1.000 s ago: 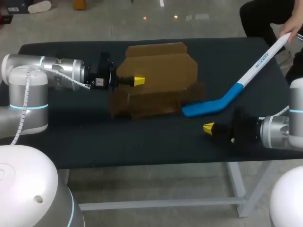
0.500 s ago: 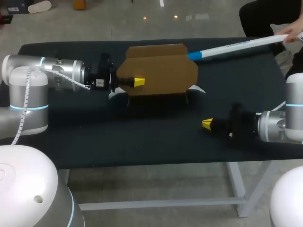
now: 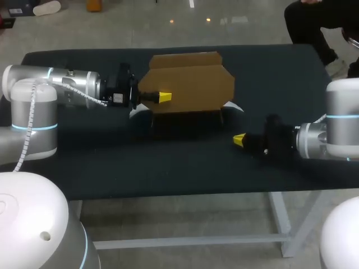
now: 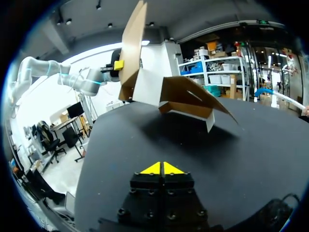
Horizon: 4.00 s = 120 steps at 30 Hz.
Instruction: Assemble the packaging by folding the flat box into shape, placing the metal phone stand inside, and closing the box properly
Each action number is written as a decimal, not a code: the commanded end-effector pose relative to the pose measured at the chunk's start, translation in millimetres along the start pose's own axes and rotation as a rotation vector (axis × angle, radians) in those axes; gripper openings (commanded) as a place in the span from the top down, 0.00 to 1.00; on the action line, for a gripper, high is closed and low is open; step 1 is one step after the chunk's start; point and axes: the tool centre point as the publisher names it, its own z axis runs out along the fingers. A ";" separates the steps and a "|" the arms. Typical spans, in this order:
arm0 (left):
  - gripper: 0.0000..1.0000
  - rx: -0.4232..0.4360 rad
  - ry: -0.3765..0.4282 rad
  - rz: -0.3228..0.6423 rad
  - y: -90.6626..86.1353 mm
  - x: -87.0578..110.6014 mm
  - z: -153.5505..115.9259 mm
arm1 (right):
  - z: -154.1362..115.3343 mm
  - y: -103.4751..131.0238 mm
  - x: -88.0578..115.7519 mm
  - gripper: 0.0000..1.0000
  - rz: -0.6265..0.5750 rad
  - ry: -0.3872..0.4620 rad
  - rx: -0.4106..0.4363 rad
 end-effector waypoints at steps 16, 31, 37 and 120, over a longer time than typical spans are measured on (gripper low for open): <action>1.00 0.001 0.003 0.000 0.4 -0.7 -0.2 | -11.4 11.8 20.8 0.85 -0.075 -0.040 -0.046; 1.00 0.001 0.003 0.000 0.4 -0.7 -0.2 | -26.0 13.9 50.4 0.00 -0.142 -0.071 -0.051; 1.00 0.001 0.003 0.000 0.4 -0.7 -0.2 | -33.0 14.4 66.2 0.00 -0.155 -0.108 -0.052; 1.00 -0.015 0.176 -0.288 -62.2 14.2 -0.9 | -83.6 8.4 131.7 0.00 -0.192 -0.243 -0.037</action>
